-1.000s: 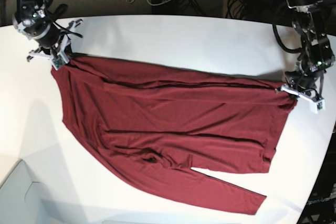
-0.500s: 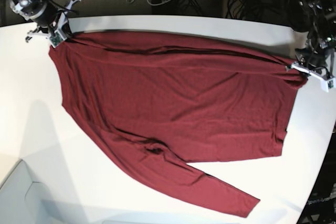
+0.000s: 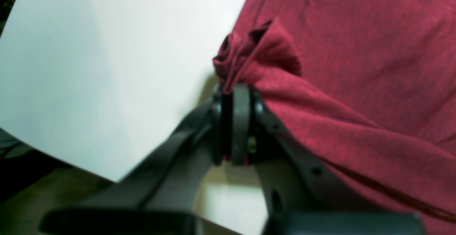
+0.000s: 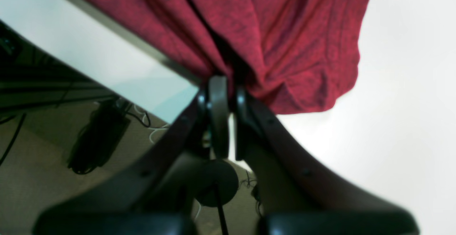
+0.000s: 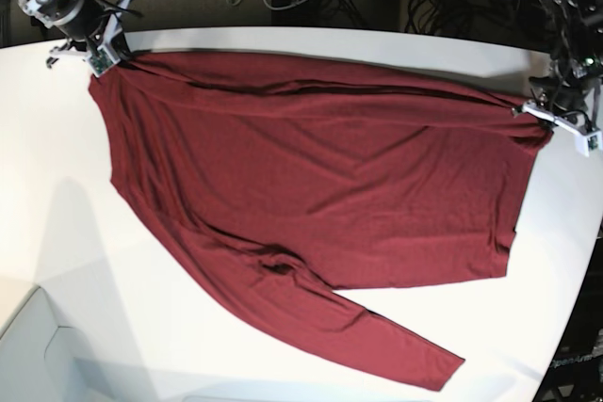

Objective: Layout the t-shirt on the table in an organized manner, then fold the t-shirt properly
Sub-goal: 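Lower the held corners onto the table with both grippers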

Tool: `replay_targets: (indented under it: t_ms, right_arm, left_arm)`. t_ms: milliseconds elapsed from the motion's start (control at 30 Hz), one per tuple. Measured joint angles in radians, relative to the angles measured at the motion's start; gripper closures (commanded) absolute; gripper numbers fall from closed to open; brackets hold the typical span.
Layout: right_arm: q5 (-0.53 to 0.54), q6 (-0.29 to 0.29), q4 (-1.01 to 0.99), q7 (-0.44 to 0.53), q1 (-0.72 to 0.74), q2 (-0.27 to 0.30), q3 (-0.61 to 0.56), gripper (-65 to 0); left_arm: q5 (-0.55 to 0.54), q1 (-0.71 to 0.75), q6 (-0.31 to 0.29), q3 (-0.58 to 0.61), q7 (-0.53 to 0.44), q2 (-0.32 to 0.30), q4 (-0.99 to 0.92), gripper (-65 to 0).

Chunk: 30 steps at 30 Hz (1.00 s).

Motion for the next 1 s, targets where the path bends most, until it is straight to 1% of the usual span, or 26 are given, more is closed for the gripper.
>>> replay_targets:
  t_ms: [167, 500, 600, 733, 833, 933, 1000]
  right_arm:
    - [0.000, 0.000, 0.000, 0.000, 0.000, 0.000, 0.000, 0.0]
    - [0.001, 0.000, 0.000, 0.007, -0.012, 0.002, 0.000, 0.0]
    - [0.001, 0.000, 0.001, 0.008, -0.011, 0.002, 0.000, 0.0]
    - [0.001, 0.000, 0.001, 0.007, -0.011, 0.002, 0.000, 0.0]
    - [0.001, 0.000, 0.001, 0.007, -0.011, 0.001, 0.000, 0.0]
    - [0.000, -0.001, 0.002, 0.007, -0.008, -0.024, 0.005, 0.0]
    - [0.000, -0.004, 0.008, 0.003, -0.008, -0.026, 0.000, 0.0]
  left_arm:
    - [0.000, 0.000, 0.000, 0.000, 0.003, 0.000, 0.007, -0.2]
    - [0.000, 0.038, 0.000, 0.000, 0.006, 0.000, 0.108, -0.2]
    - [-0.007, 0.055, -0.002, -0.034, 0.007, 0.003, 0.124, -0.2]
    - [-0.005, 0.057, -0.003, -0.077, 0.014, 0.003, 0.121, -0.2]
    - [-0.006, 0.055, -0.004, -0.083, 0.006, 0.003, 0.098, -0.2]
    - [-0.003, 0.053, -0.003, -0.079, 0.015, 0.009, 0.068, -0.2]
    - [-0.004, 0.049, -0.003, -0.079, 0.011, 0.027, 0.062, -0.2]
